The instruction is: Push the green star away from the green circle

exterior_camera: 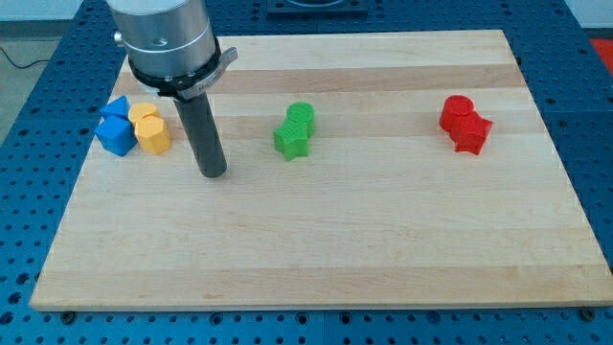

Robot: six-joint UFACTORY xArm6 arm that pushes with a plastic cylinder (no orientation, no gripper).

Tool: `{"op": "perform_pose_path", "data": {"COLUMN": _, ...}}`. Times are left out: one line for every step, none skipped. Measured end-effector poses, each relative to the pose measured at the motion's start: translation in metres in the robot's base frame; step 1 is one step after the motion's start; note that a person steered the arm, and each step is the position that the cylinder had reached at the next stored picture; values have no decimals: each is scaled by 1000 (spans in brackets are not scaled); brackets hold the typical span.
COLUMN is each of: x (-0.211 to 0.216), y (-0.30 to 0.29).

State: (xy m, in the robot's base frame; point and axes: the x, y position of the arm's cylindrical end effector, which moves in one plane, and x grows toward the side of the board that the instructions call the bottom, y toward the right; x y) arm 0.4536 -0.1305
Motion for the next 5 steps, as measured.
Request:
{"op": "perform_pose_path", "data": {"x": -23, "y": 18}}
{"op": "perform_pose_path", "data": {"x": -33, "y": 63}}
{"op": "perform_pose_path", "data": {"x": -33, "y": 130}}
{"op": "perform_pose_path", "data": {"x": -33, "y": 204}}
{"op": "perform_pose_path", "data": {"x": -33, "y": 216}}
